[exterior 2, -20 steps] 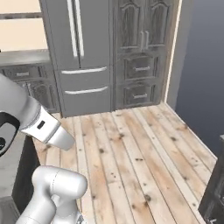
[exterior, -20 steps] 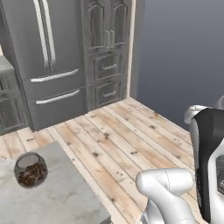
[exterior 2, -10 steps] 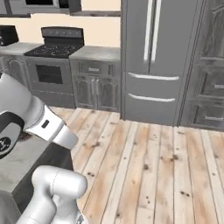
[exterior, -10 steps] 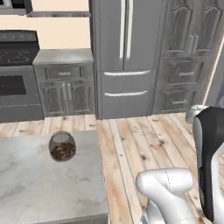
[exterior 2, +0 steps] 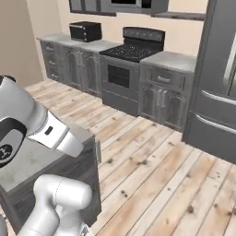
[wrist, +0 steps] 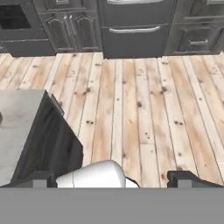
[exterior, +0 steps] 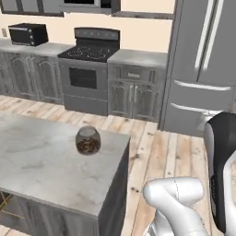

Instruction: Pick the jar and candle from the dining table and place them in the open cabinet. Close the cabinet after placing the objects.

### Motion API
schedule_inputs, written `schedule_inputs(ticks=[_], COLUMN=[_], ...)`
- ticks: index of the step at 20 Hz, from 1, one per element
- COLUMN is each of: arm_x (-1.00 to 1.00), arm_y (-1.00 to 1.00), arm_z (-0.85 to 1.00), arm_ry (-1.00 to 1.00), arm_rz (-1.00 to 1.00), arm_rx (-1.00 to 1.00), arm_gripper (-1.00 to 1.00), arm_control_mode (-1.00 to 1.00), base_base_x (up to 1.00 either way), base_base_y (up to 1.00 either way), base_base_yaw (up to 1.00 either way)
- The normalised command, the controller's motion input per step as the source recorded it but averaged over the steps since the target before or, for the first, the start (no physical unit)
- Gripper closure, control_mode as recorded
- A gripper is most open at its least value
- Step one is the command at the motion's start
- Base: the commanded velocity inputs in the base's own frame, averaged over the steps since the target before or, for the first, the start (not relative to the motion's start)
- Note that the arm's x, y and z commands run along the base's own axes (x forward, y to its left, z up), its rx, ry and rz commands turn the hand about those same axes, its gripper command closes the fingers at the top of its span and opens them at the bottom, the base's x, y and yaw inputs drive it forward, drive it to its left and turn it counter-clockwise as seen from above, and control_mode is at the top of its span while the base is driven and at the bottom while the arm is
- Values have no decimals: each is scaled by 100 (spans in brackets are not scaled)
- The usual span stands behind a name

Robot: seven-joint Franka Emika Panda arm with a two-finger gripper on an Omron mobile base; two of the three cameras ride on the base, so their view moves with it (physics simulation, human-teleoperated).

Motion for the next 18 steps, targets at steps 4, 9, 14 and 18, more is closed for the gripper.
schedule_inputs(ticks=[4, 9, 14, 18], arm_x=[0, 0, 0, 0], arm_y=[0, 0, 0, 0], arm_z=[0, 0, 0, 0], arm_ry=[0, 0, 0, 0], arm_rz=[0, 0, 0, 0], arm_rx=[0, 0, 0, 0], arm_gripper=[-100, -100, -100, -100], arm_control_mode=[100, 100, 100, 100], base_base_x=[0, 0, 0, 33], base_base_y=[0, 0, 0, -22], base_base_yaw=[82, 84, 85, 73])
